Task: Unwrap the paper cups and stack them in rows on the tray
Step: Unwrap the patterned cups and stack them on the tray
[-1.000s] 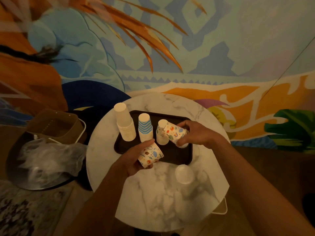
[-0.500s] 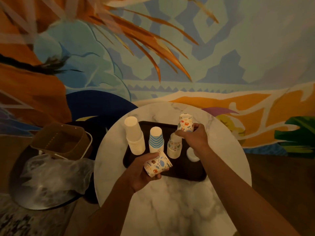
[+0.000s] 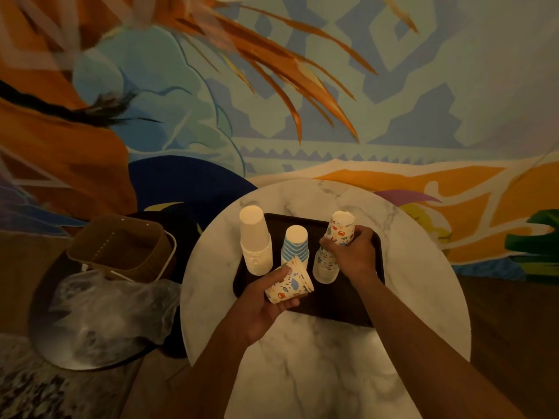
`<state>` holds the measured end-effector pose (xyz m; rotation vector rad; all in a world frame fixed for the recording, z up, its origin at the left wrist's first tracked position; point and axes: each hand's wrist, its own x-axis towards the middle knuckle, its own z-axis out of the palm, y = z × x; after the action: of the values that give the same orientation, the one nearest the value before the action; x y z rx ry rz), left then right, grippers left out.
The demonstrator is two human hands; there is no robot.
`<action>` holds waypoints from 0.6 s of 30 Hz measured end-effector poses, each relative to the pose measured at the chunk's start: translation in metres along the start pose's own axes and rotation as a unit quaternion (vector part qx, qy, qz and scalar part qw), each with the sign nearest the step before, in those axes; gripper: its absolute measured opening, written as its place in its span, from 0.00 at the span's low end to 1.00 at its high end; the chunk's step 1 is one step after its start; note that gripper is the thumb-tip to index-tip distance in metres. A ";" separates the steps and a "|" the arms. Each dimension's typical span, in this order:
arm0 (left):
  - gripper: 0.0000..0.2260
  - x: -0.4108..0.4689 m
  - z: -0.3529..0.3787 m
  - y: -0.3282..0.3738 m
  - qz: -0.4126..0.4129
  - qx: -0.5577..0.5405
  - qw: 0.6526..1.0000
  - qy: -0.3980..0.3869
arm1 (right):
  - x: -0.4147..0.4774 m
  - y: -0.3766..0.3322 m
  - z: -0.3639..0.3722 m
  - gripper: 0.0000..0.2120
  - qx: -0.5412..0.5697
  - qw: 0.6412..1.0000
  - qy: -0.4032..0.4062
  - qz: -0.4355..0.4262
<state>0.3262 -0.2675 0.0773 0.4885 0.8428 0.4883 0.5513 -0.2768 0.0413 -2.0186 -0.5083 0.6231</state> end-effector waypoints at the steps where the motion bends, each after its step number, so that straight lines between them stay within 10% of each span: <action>1: 0.20 0.001 0.000 0.000 0.002 -0.001 1.000 -0.001 | -0.001 0.002 0.001 0.39 -0.009 1.000 -0.001 -0.003; 18: 0.28 0.017 0.025 0.008 0.036 0.032 0.997 0.062 | -0.005 0.022 -0.003 0.39 -0.124 0.991 -0.030 -0.037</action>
<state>0.3538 -0.2569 0.0859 0.5538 0.9643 0.5642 0.5516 -0.2919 0.0241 -2.2073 -0.7250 0.6006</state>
